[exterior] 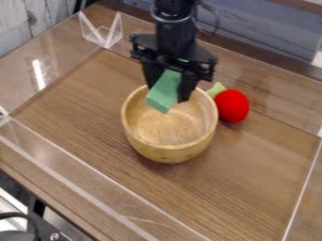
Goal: Remove the green block from the brown bowl and put it on the table
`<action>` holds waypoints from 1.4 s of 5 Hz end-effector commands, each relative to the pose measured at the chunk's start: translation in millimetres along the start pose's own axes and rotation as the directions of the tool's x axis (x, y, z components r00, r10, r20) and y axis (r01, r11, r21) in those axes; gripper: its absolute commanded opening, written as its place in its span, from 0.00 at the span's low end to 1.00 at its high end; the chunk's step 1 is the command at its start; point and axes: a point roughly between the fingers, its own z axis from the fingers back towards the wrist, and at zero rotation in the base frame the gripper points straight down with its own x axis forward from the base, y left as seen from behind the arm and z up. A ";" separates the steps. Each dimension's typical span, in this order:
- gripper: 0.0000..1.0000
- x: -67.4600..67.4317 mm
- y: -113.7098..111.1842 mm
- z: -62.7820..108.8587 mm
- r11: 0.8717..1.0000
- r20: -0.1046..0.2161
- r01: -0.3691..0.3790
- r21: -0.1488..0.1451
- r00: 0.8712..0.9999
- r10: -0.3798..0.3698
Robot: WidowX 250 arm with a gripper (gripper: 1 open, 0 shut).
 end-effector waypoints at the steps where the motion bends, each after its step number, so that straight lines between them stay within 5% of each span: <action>1: 0.00 3.0 -16.4 18.3 0.999 0.076 -0.038 0.016 0.996 0.036; 3: 0.00 -12.5 -64.0 -5.6 1.000 0.059 0.017 0.015 0.998 -0.018; 6: 0.00 -28.2 -95.3 -36.5 0.998 0.011 0.059 -0.002 0.998 -0.059; 7: 0.00 -35.2 -108.8 -52.7 0.991 -0.011 0.132 -0.018 0.991 -0.132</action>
